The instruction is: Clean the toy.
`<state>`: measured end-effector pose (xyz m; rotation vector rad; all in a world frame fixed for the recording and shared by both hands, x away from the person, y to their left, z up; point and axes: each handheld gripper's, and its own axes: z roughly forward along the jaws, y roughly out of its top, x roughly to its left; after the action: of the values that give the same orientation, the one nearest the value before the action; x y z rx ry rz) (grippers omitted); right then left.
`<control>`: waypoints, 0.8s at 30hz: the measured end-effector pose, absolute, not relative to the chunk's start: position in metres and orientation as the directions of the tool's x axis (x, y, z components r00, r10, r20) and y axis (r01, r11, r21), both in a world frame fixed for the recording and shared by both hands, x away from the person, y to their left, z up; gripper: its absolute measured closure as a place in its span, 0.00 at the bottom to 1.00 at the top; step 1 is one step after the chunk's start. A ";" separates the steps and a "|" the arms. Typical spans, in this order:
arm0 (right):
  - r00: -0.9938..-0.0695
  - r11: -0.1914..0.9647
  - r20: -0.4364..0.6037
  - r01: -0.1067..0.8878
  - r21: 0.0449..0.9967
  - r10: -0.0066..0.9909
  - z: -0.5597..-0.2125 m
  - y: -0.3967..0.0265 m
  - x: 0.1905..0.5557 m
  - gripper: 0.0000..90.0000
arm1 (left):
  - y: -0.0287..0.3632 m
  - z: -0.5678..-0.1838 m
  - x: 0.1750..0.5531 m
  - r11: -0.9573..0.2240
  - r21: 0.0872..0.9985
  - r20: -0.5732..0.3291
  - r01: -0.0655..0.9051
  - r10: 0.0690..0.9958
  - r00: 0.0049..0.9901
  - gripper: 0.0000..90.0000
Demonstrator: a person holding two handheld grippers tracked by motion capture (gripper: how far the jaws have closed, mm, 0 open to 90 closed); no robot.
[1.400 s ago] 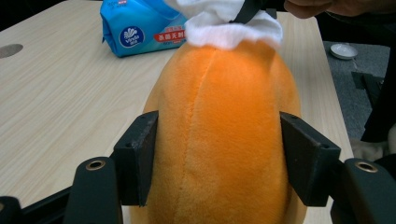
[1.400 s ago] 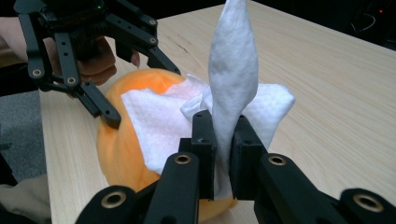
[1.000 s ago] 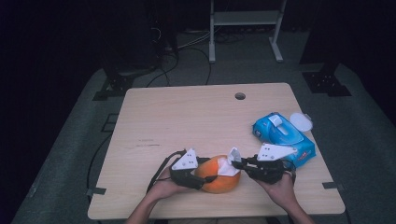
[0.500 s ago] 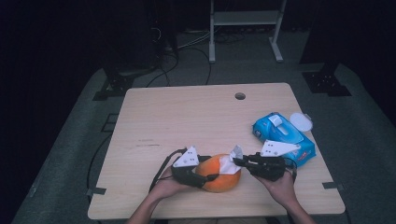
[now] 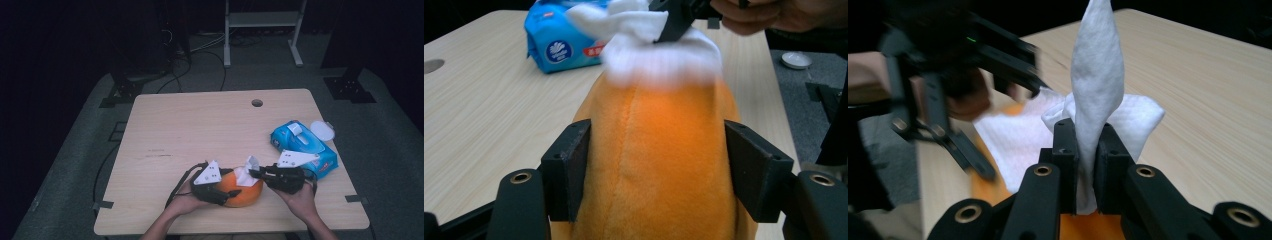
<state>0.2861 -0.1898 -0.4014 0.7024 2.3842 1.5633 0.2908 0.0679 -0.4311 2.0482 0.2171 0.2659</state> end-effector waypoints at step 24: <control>-0.856 0.334 0.108 0.309 0.890 0.505 -0.408 -0.213 0.291 0.90 | 0.089 -0.443 0.315 -0.376 0.874 -0.192 0.308 0.317 0.929 0.05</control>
<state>0.2914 -0.2127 -0.4085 0.7446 2.4061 1.5405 0.3149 0.0892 -0.4435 1.9839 0.4505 0.0094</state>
